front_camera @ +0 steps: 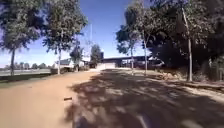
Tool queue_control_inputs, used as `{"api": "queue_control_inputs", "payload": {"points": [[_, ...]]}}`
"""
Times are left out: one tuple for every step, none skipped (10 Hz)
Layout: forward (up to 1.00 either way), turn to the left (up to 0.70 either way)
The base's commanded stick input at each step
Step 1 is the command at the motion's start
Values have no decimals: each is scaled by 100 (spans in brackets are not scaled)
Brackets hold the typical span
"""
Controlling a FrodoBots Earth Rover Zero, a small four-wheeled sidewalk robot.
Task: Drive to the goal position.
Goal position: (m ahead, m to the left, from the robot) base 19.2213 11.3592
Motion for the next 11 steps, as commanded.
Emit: {"api": "queue_control_inputs", "payload": {"points": [[100,0],[100,0],[100,0],[100,0],[100,0],[100,0],[100,0],[100,0],[100,0],[100,0],[100,0]]}}
